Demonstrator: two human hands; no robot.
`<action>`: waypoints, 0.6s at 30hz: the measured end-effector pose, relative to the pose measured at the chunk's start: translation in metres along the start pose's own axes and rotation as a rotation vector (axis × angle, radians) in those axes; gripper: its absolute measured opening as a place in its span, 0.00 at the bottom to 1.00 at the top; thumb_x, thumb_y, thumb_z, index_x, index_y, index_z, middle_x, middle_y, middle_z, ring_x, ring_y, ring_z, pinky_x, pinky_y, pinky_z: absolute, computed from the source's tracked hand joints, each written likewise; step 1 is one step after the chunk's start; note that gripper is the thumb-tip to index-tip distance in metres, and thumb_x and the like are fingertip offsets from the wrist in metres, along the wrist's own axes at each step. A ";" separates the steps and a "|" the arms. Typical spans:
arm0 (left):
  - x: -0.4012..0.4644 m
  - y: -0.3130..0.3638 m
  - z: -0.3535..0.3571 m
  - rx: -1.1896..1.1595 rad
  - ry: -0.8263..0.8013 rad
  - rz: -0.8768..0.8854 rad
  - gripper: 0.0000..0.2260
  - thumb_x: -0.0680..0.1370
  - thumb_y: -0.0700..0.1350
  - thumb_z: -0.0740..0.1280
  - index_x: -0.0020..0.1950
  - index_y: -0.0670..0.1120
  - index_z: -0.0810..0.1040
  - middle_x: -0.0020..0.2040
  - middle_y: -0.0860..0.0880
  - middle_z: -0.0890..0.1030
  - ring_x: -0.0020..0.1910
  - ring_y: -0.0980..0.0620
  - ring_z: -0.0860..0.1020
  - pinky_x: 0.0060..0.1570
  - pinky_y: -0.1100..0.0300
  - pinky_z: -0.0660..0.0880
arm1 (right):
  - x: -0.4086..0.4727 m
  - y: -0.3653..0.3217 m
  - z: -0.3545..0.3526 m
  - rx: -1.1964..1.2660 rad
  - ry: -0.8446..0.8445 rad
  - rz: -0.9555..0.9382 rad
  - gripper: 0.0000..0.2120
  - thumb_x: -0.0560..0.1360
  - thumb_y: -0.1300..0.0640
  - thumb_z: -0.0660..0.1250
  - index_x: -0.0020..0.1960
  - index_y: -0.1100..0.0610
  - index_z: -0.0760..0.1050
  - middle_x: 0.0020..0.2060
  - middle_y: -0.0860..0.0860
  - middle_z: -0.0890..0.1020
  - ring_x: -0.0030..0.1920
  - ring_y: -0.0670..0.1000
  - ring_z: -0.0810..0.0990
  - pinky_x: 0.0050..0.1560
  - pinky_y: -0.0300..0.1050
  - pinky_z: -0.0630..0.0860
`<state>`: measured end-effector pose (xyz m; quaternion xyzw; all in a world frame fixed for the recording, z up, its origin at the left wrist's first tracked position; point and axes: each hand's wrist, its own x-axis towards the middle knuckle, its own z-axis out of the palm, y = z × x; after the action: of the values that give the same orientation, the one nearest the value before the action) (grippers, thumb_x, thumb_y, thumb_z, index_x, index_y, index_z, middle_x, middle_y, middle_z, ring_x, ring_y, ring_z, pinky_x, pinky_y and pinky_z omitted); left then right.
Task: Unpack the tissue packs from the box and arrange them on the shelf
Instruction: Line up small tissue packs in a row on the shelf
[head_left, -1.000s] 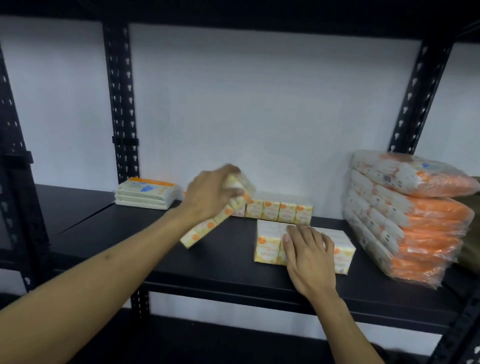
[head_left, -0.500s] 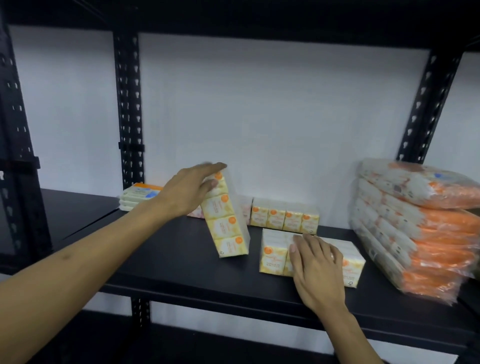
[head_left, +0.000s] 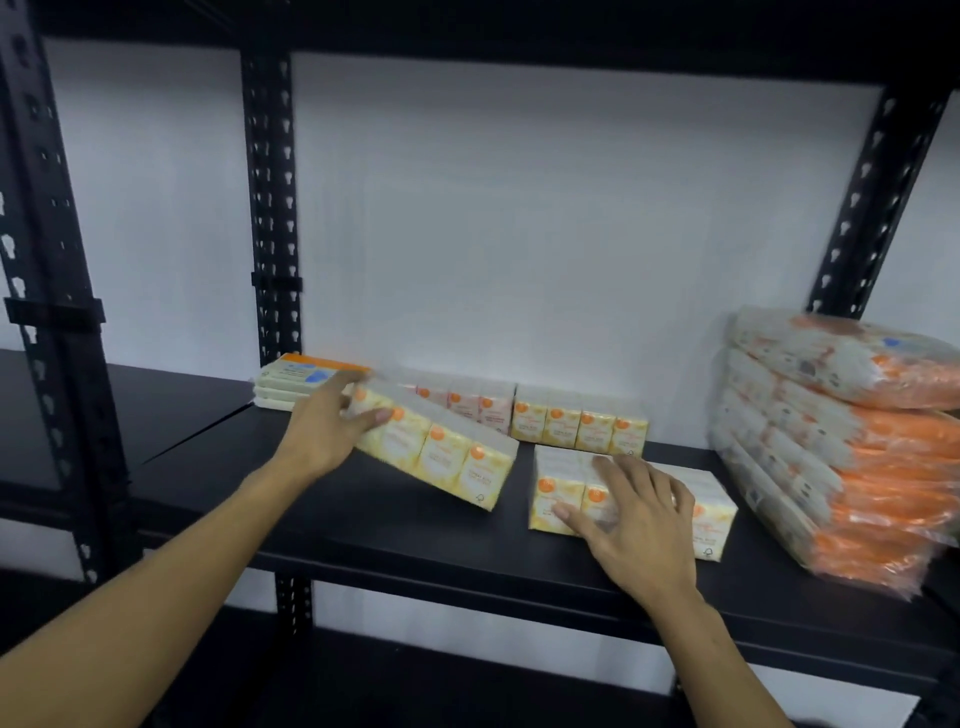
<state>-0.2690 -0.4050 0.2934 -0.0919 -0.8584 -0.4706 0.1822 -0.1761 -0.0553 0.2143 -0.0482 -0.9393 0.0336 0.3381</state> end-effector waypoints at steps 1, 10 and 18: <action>-0.007 -0.007 0.004 -0.028 -0.010 -0.028 0.26 0.75 0.49 0.76 0.71 0.48 0.71 0.54 0.50 0.81 0.47 0.58 0.79 0.43 0.67 0.75 | 0.000 0.000 0.001 0.008 0.006 0.006 0.36 0.73 0.24 0.54 0.69 0.46 0.73 0.69 0.47 0.74 0.69 0.51 0.70 0.70 0.52 0.60; -0.035 -0.020 0.016 0.052 -0.086 -0.067 0.33 0.76 0.48 0.75 0.76 0.50 0.61 0.69 0.47 0.72 0.70 0.45 0.72 0.66 0.50 0.72 | 0.001 -0.020 -0.006 0.000 -0.005 0.000 0.39 0.71 0.22 0.50 0.71 0.44 0.72 0.71 0.48 0.73 0.70 0.51 0.69 0.69 0.52 0.60; -0.035 0.017 0.058 0.709 -0.245 0.428 0.37 0.75 0.76 0.54 0.81 0.64 0.50 0.83 0.50 0.46 0.82 0.43 0.42 0.77 0.36 0.39 | 0.006 -0.002 -0.025 -0.097 -0.257 0.076 0.52 0.59 0.16 0.49 0.78 0.39 0.56 0.79 0.48 0.60 0.79 0.55 0.52 0.72 0.67 0.50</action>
<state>-0.2446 -0.3470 0.2641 -0.2549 -0.9439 -0.0836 0.1926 -0.1643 -0.0563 0.2375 -0.0952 -0.9728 0.0070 0.2111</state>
